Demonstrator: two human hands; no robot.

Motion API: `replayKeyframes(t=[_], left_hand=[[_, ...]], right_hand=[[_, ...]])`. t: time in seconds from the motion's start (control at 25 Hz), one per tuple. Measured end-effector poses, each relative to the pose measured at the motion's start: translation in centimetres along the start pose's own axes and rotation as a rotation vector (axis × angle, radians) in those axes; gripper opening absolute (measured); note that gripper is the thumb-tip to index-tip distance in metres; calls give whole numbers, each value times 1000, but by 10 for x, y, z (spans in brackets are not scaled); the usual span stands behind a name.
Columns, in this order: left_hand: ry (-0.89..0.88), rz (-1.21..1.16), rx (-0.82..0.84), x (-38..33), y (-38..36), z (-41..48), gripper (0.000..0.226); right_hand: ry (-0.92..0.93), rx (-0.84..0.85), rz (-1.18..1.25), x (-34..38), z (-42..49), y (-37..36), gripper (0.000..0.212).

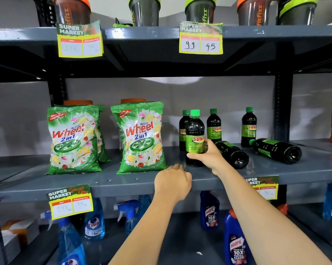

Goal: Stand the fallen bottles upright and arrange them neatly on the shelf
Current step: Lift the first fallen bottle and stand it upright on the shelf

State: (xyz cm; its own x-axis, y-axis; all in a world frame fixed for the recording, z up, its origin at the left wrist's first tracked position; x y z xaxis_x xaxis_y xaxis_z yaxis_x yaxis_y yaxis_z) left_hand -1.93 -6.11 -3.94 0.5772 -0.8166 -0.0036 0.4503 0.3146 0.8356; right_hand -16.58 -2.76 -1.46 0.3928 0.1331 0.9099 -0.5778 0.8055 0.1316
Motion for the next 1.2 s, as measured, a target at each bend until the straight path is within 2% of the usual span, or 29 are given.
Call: replayKeyframes(t=[0.16,0.36,0.44,0.52,0.6,0.92,1.2], left_hand=[[-3,-17,-4,2,4,12,47],[9,-30,63,0,-6,3,48],[1,-16,63,-2,-3,2,47],[-1,-13,54,0,3,6,47],[1,-14,62,2,4,8,48],[19,0,39,3,7,5,44],[-3,-33,68,1,-2,0,45]], right_hand=[[79,-65,-148,15,6,0,85],[32,5,-161,7,0,-3,104],[23,8,-184,9,2,1,99],[26,22,-235,12,3,1,80],[21,27,-267,14,0,3,69],[112,-18,-256,29,-46,22,68],[94,3,-306,25,-66,26,80]])
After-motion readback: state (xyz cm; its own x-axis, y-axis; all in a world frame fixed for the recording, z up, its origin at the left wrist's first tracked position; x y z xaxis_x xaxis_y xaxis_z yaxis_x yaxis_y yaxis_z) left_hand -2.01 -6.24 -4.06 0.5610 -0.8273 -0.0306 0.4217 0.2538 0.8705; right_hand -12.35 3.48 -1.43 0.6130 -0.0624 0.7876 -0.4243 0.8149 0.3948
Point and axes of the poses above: each hand's wrist, its own z-axis towards the middle knuckle, its own y-axis out of the back of the hand, x = y × z, the point moved 10 cm from there along z, towards the middle knuckle, and after that the axes turned 5 degrees about -x, right-handed, at the moved point
